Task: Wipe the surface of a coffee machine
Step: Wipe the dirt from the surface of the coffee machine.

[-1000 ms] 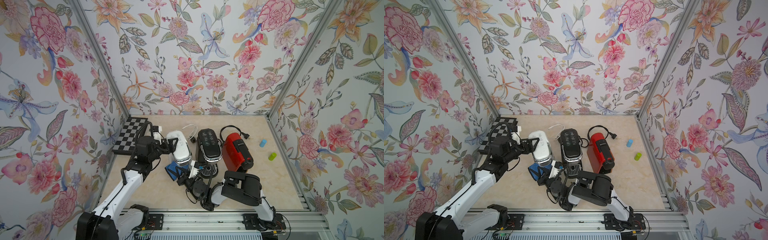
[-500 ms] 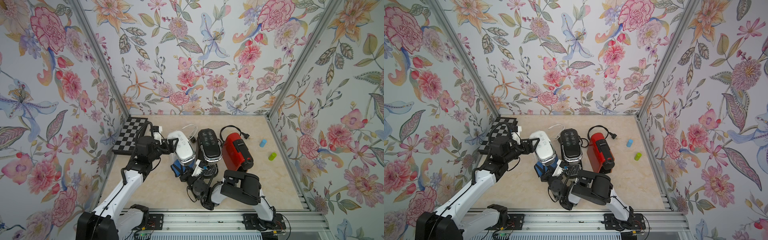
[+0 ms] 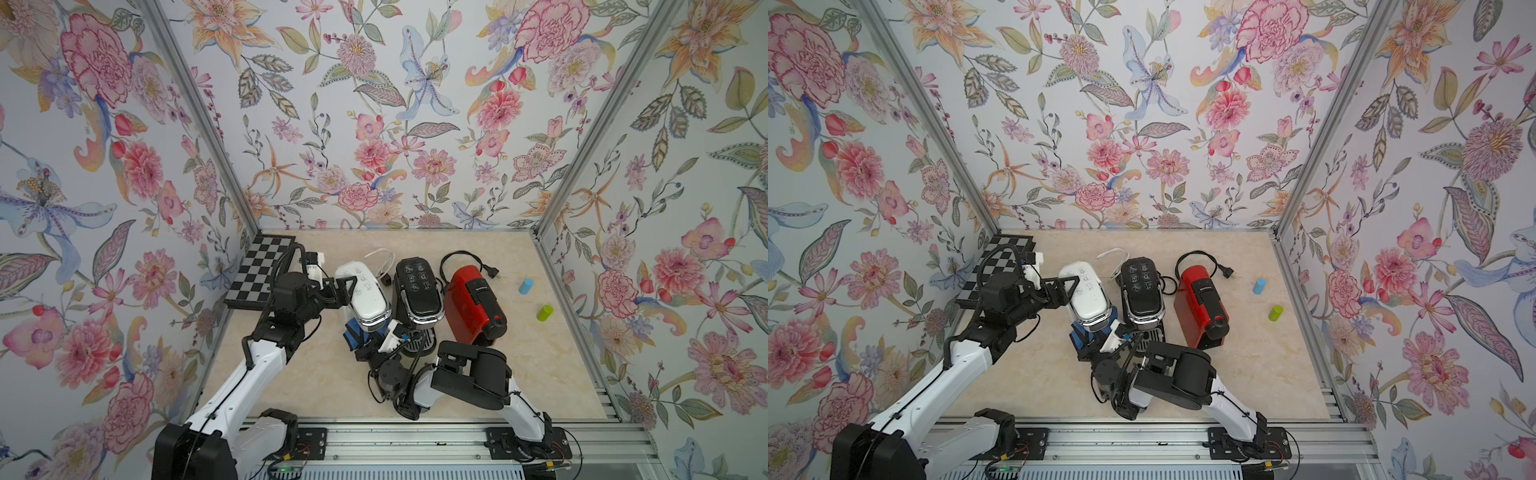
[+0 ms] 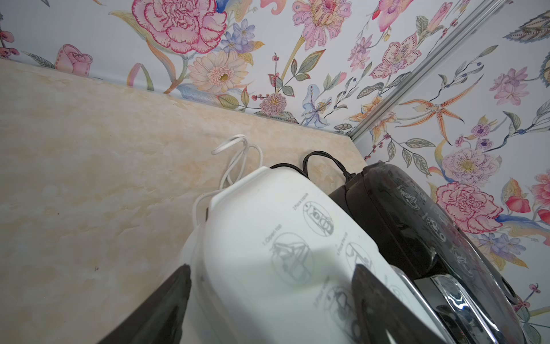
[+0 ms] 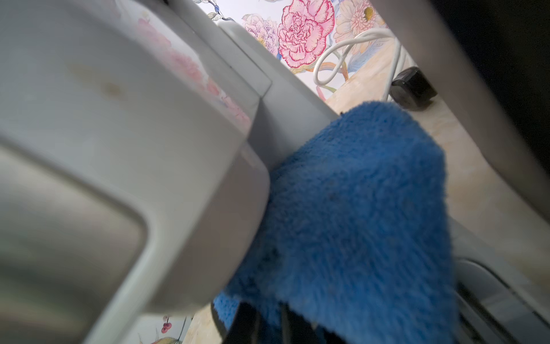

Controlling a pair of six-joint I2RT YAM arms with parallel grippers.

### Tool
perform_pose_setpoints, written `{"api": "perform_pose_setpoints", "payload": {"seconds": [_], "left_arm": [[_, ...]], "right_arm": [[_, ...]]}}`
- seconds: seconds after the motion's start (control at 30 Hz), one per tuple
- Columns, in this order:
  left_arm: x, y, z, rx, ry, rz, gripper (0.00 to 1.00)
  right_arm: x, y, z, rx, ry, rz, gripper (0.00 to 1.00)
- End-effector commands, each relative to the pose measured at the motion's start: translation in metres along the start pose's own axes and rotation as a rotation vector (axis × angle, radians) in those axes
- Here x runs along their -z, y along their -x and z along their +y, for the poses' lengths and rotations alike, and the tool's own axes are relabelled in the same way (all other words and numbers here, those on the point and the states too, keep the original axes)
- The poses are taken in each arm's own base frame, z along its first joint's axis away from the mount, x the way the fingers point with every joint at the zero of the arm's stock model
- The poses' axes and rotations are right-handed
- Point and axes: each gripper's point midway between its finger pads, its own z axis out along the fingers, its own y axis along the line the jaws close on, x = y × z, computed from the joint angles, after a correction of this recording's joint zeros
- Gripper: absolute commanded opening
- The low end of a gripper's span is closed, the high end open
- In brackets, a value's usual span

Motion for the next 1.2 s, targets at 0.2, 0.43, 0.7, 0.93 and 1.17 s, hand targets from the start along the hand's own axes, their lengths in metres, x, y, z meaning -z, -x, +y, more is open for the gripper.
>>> {"api": "perform_pose_setpoints", "payload": {"seconds": [0.2,0.43,0.7,0.93,1.17], "left_arm": [[0.001,-0.017,0.021,0.015,0.076,0.056,0.87],[0.004,-0.005,0.022,-0.008,0.085,0.039,0.88],[0.003,-0.006,0.024,-0.001,0.078,0.041,0.89],[0.004,-0.009,0.024,0.001,0.078,0.047,0.88],[0.006,-0.008,0.021,0.007,0.064,0.039,0.88]], "right_arm": [[-0.019,-0.021,0.0,-0.026,0.049,0.018,0.0],[-0.023,-0.035,0.001,-0.044,0.06,0.059,0.0],[-0.007,-0.025,-0.026,0.004,-0.032,0.049,0.0],[0.013,-0.028,-0.074,0.027,-0.195,0.098,0.0],[0.039,-0.044,-0.074,0.086,-0.253,0.214,0.0]]}}
